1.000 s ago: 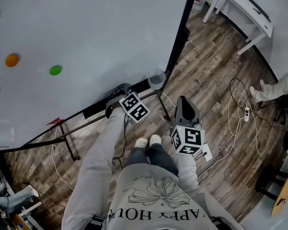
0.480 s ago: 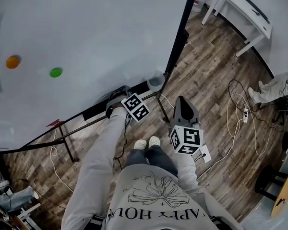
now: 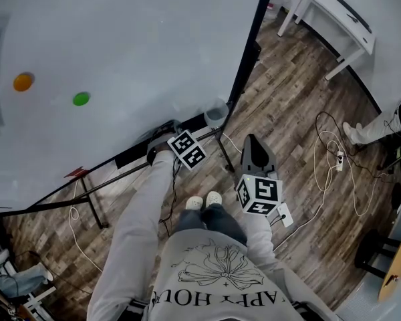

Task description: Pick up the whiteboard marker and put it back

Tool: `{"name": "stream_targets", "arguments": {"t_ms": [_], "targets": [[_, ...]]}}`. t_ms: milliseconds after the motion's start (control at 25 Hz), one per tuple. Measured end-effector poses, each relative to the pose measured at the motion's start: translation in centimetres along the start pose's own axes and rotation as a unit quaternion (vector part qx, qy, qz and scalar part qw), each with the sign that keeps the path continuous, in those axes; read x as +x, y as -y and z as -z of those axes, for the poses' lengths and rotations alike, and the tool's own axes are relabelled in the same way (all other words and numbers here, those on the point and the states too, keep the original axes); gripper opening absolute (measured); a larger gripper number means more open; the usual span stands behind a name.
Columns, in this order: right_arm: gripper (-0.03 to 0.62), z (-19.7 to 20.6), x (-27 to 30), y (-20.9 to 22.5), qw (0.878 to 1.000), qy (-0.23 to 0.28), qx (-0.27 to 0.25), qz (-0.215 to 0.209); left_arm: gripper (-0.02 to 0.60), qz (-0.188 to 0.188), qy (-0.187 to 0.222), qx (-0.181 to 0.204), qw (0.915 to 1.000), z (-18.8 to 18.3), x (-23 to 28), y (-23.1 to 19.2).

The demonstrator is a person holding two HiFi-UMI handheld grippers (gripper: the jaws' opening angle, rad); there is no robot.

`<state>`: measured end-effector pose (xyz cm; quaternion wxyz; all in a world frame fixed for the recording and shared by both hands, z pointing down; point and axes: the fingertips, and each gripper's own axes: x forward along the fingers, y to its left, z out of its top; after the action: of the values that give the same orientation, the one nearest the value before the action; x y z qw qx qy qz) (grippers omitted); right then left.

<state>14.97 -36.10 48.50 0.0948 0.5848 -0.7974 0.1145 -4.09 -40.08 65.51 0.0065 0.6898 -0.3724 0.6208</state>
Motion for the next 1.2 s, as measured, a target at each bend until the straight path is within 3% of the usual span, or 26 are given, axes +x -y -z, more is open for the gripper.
{"name": "stream_targets", "arguments": {"t_ms": [400,600,720,840,1200], "targets": [[0.003,-1.0,-0.8,-0.3,1.000,0.012,-0.004,0.005,0.055,-0.004,0.081,-0.092,0.9924,-1.4,-4.7,-2.5],[0.003,-1.8,-1.1,-0.3,1.000,0.022,-0.002,0.007,0.055,-0.002,0.152,-0.150,0.9768,-3.0,-8.7,-4.3],[0.003,-2.3,-1.1,-0.1,0.999,0.030,-0.001,0.011,0.055,0.003,0.213,-0.198,0.9568,-4.8,-11.7,-6.0],[0.003,-2.7,-1.2,0.2,0.999,0.038,0.002,0.018,0.055,0.016,0.281,-0.240,0.9292,-7.2,-14.9,-7.6],[0.003,-3.9,-2.1,2.5,0.997,0.056,0.005,0.047,0.057,0.027,0.440,-0.285,0.8511,-13.8,-20.6,-10.3]]}}
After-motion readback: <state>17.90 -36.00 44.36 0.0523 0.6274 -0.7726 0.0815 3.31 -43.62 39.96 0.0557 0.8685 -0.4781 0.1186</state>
